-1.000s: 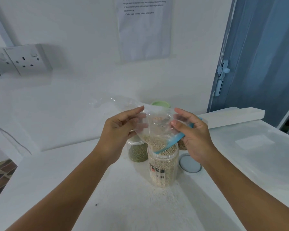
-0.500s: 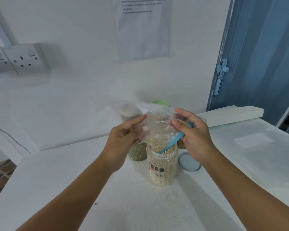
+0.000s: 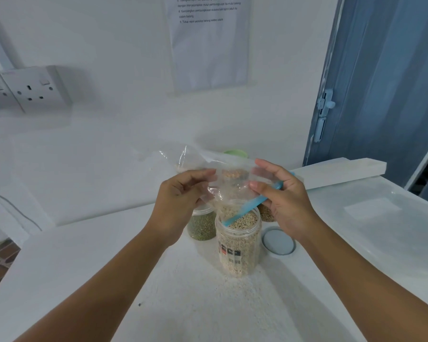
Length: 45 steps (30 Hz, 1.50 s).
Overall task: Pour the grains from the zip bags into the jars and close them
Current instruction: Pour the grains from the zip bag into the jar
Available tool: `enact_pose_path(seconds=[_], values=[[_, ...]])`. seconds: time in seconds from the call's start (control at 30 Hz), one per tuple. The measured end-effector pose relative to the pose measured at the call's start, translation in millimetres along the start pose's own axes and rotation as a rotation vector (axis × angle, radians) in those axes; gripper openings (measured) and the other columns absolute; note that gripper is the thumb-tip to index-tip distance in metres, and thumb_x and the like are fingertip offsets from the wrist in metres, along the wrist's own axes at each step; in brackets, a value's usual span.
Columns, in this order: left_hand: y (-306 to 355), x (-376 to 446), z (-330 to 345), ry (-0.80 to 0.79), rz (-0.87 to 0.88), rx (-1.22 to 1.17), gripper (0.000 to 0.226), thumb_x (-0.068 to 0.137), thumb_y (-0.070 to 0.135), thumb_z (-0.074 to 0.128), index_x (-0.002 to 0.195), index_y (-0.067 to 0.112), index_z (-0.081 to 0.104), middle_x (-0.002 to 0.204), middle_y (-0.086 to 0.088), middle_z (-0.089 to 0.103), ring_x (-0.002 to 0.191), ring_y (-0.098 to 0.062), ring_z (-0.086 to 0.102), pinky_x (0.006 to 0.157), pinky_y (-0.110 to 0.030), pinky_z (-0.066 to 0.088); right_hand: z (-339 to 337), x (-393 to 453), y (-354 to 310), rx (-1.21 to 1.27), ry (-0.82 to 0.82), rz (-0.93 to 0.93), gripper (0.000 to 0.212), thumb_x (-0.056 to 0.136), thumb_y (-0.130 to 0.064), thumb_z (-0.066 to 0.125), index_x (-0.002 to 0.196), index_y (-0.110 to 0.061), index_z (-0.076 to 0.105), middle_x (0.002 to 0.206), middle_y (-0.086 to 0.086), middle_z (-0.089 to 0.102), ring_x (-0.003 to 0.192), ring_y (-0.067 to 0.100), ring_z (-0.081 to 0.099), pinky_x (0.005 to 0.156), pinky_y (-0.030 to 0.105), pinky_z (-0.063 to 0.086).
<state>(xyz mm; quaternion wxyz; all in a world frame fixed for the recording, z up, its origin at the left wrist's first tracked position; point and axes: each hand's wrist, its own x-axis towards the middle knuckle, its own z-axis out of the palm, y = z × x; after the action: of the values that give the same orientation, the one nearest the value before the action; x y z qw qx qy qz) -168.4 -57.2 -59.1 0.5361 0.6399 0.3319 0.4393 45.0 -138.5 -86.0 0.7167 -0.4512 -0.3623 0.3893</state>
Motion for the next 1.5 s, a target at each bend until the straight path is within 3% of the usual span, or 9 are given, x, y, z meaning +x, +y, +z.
enact_pose_path(seconds=[0.07,0.17,0.23,0.47,0.67,0.9,1.17,1.37,1.5], values=[[2,0,1,-0.002,0.023,0.003,0.037,0.099,-0.009,0.058,0.116,0.017,0.079,0.113,-0.008,0.078,0.107,-0.044,0.07,0.102,-0.064,0.053,0,1,-1,0.032,0.004,-0.019,0.054,0.073,-0.009,0.081,0.125,-0.022,0.075,0.129,0.002,0.071,0.105,0.023,0.075,0.099,0.048,0.059],[3,-2,3,-0.051,0.018,0.01,0.043,0.099,-0.009,0.06,0.124,0.022,0.075,0.12,-0.003,0.076,0.109,-0.026,0.074,0.102,-0.055,0.056,0,2,1,0.064,0.006,-0.045,0.05,0.075,-0.007,0.079,0.123,-0.02,0.075,0.13,0.01,0.069,0.097,0.022,0.076,0.087,0.034,0.063],[-1,-4,3,-0.105,-0.003,0.012,0.046,0.096,-0.004,0.066,0.128,0.028,0.074,0.126,-0.002,0.073,0.115,-0.024,0.071,0.103,-0.051,0.056,-1,1,2,0.058,0.009,-0.041,0.045,0.081,-0.003,0.076,0.123,-0.02,0.074,0.127,0.01,0.07,0.093,0.021,0.076,0.082,0.03,0.062],[-2,-5,5,-0.082,0.007,0.05,0.042,0.091,-0.006,0.071,0.123,0.022,0.075,0.111,-0.002,0.078,0.101,-0.024,0.076,0.102,-0.048,0.057,-3,1,6,0.032,-0.001,-0.033,0.056,0.072,-0.011,0.084,0.124,-0.026,0.074,0.121,0.001,0.073,0.103,0.025,0.075,0.088,0.041,0.063],[-2,-4,7,-0.086,0.031,0.084,0.043,0.091,-0.006,0.071,0.123,0.023,0.073,0.112,0.0,0.078,0.101,-0.023,0.077,0.101,-0.044,0.058,-3,2,3,-0.077,-0.033,-0.054,0.062,0.075,-0.006,0.085,0.13,-0.027,0.069,0.116,-0.006,0.075,0.11,0.019,0.073,0.09,0.039,0.062],[-5,-3,5,-0.115,0.016,0.071,0.045,0.092,-0.008,0.07,0.126,0.022,0.072,0.118,0.0,0.077,0.108,-0.022,0.075,0.103,-0.048,0.057,-5,4,7,-0.101,-0.036,-0.043,0.057,0.08,-0.004,0.082,0.129,-0.031,0.069,0.119,-0.005,0.075,0.11,0.023,0.073,0.092,0.043,0.062],[-4,-1,4,-0.097,0.039,0.055,0.047,0.087,-0.006,0.076,0.128,0.017,0.071,0.11,-0.003,0.08,0.105,-0.021,0.075,0.102,-0.045,0.058,-9,7,9,-0.099,-0.006,-0.062,0.057,0.08,-0.003,0.084,0.127,-0.031,0.071,0.12,-0.003,0.075,0.108,0.021,0.073,0.092,0.043,0.062],[-5,-3,1,-0.193,0.031,0.063,0.058,0.095,-0.02,0.055,0.138,0.018,0.062,0.127,-0.001,0.074,0.12,-0.014,0.069,0.1,-0.035,0.058,-6,6,9,-0.081,-0.022,-0.046,0.056,0.083,-0.004,0.081,0.129,-0.033,0.069,0.124,-0.005,0.073,0.113,0.02,0.071,0.09,0.038,0.062],[-5,-4,3,-0.187,0.036,0.026,0.053,0.093,-0.012,0.066,0.137,0.019,0.063,0.127,0.001,0.074,0.122,-0.012,0.068,0.098,-0.035,0.059,-5,5,9,-0.093,-0.011,-0.059,0.058,0.084,-0.003,0.081,0.132,-0.031,0.066,0.121,-0.006,0.075,0.113,0.021,0.071,0.092,0.041,0.062]])
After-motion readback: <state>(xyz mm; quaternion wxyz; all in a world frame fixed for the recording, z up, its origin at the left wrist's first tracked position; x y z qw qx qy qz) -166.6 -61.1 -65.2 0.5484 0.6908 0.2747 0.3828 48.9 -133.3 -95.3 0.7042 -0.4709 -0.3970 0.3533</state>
